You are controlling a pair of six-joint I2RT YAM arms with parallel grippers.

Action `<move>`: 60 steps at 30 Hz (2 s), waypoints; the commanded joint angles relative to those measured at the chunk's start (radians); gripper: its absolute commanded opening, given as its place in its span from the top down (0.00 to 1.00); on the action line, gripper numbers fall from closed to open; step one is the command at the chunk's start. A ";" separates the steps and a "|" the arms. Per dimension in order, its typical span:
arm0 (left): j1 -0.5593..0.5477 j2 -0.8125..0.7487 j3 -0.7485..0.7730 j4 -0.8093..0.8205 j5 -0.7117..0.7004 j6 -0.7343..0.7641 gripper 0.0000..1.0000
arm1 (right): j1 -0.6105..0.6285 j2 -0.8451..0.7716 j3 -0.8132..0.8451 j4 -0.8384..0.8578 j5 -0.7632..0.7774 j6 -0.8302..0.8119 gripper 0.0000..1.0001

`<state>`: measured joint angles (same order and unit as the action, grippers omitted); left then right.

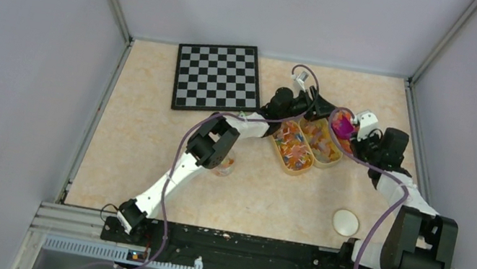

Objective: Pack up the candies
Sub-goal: Scoop the fake candies from the storage box.

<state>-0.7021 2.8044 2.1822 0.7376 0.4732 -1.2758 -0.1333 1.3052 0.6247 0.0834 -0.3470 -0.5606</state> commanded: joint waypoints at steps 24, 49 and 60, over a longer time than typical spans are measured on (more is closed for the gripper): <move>-0.003 -0.094 -0.016 0.056 0.040 0.050 0.39 | -0.089 -0.038 -0.028 0.026 -0.139 0.037 1.00; 0.019 -0.258 -0.171 0.066 0.075 0.151 0.38 | -0.139 -0.175 -0.057 0.055 -0.170 0.094 1.00; 0.054 -0.389 -0.285 0.028 0.056 0.272 0.37 | -0.161 -0.231 -0.078 0.083 -0.198 0.124 1.00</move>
<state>-0.6621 2.5214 1.9087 0.7368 0.5331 -1.0649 -0.2756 1.1233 0.5552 0.0929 -0.4992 -0.4583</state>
